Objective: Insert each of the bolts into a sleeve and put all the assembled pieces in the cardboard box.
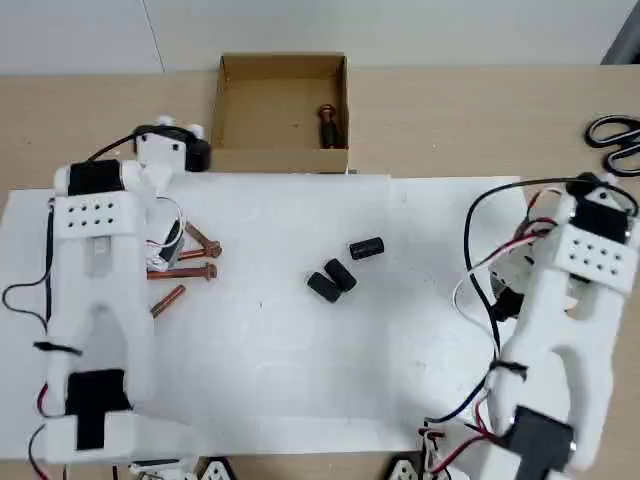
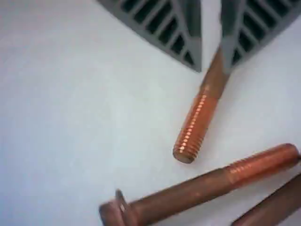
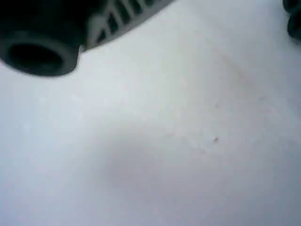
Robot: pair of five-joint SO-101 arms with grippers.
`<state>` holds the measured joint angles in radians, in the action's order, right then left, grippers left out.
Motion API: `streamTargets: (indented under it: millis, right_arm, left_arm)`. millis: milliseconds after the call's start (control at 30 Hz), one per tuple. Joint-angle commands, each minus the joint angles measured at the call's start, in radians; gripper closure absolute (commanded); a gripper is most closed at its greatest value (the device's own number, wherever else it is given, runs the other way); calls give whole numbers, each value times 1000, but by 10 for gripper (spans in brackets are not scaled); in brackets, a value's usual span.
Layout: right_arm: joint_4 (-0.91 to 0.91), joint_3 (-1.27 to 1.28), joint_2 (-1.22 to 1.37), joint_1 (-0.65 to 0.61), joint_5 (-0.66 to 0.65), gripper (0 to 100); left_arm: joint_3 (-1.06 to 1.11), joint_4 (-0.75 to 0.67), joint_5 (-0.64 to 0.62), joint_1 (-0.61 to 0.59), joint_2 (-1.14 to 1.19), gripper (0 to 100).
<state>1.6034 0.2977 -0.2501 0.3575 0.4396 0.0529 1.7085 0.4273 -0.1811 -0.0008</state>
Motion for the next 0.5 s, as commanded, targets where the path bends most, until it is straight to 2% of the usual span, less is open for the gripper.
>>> streamTargets:
  millis: [0,67,200,467]
  right_arm:
    - [-51,46,-97,39,-20,995]
    - [-81,89,-133,58,-48,995]
    - [-134,172,-197,93,-68,995]
    - [-151,227,-305,110,-68,995]
  left_arm:
    - [-65,25,262,15,17,974]
    - [-67,29,399,17,29,971]
    - [-65,29,594,18,46,940]
    - [-67,28,835,15,120,915]
